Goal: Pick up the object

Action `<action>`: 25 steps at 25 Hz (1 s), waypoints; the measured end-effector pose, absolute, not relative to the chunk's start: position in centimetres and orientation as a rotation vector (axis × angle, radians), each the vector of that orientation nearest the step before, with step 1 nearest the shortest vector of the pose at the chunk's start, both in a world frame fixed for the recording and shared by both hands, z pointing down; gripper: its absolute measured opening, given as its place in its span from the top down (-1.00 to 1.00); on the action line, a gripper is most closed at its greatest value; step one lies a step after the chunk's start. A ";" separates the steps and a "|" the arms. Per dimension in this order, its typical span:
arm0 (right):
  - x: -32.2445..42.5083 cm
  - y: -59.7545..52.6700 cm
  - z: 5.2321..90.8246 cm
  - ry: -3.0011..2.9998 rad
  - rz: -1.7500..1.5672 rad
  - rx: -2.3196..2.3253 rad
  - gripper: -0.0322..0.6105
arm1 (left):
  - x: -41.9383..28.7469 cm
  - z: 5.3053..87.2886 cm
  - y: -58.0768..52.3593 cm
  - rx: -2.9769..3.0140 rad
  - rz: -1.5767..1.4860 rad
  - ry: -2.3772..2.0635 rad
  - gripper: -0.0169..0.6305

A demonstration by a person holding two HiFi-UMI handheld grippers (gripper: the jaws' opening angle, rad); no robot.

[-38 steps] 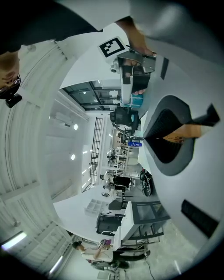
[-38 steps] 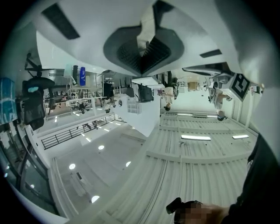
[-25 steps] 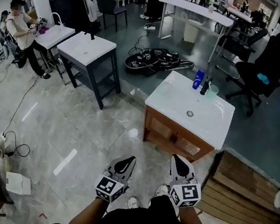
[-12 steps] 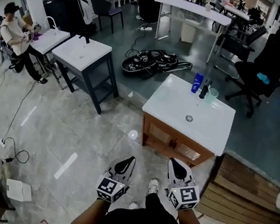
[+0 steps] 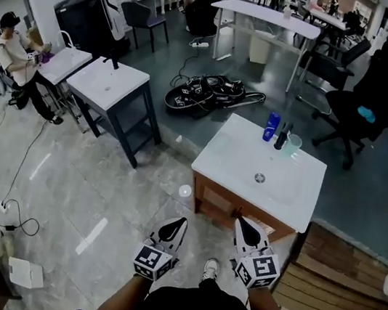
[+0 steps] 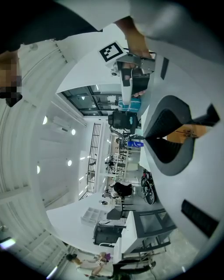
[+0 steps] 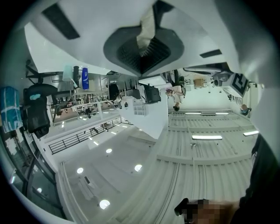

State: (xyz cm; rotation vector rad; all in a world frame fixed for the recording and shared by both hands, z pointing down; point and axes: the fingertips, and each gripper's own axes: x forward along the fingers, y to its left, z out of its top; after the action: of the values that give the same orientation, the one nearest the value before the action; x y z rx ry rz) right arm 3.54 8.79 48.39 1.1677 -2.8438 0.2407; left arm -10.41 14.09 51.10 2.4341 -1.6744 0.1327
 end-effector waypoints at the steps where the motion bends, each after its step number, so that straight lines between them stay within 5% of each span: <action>1: 3.6 8.2 48.4 -2.850 0.258 1.167 0.84 | -10.3 51.1 13.5 2.435 0.133 -1.673 0.91; 25: 7.4 -5.5 50.1 -2.840 0.382 1.184 0.84 | -7.0 51.9 0.8 2.417 0.153 -1.693 0.91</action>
State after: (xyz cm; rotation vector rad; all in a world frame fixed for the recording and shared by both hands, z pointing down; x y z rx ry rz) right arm 7.42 -5.47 50.07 1.1840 -2.8400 0.3822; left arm -7.05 0.76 51.95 2.4168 -1.6934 0.1535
